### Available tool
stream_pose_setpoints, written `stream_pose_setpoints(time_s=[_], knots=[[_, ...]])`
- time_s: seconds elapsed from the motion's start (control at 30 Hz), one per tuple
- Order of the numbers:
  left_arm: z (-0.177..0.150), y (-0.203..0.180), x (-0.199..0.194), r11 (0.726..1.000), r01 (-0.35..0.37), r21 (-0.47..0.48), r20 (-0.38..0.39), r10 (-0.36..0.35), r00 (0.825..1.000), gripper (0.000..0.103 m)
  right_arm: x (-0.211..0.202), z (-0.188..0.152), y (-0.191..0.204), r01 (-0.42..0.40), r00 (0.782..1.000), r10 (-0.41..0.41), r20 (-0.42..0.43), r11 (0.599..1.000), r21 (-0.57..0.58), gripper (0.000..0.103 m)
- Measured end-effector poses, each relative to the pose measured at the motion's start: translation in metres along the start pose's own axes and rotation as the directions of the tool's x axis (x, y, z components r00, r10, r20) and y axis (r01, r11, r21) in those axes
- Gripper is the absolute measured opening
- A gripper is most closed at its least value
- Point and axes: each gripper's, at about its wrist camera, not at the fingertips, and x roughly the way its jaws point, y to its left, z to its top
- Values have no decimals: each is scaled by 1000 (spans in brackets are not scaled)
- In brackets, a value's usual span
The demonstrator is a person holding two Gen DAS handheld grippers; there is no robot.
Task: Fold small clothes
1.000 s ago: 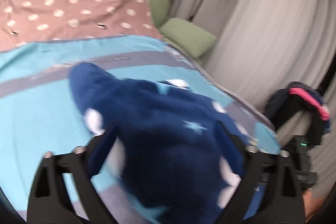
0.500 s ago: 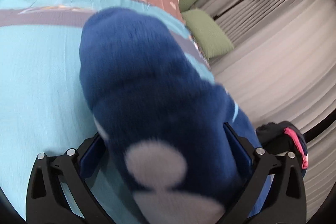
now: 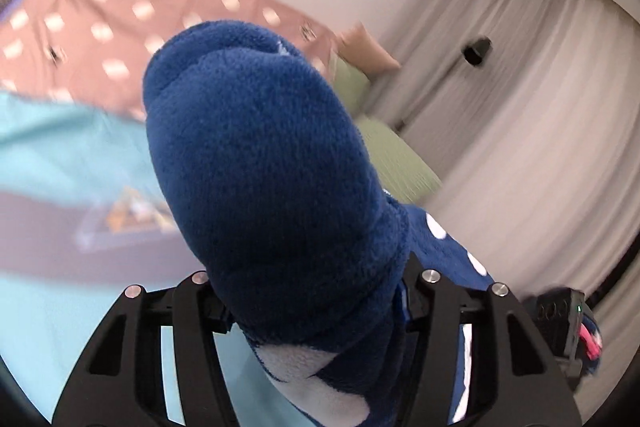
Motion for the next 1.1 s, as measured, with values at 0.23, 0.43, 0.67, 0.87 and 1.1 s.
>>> stream_pose_setpoints(time_s=[0.23,0.43,0.67,0.87,1.1], knots=[[80,66,13,975,-220,-23,52,221,974,58,130,115,46,-65,992,58,-114,996,-62,52],[77,145,39,929,-344,-139,5,348,938,59,233,142,53,-27,980,12,-197,997,-74,52],[13,239,86,825,-515,-233,-239,465,852,66,302,100,24,144,968,-156,-199,987,-71,77],[9,231,50,850,-460,-256,-164,431,887,73,262,96,17,113,979,-107,-176,993,28,82],[-6,148,-9,914,-405,-5,-49,404,913,88,154,55,52,108,988,-127,-88,975,-192,85]])
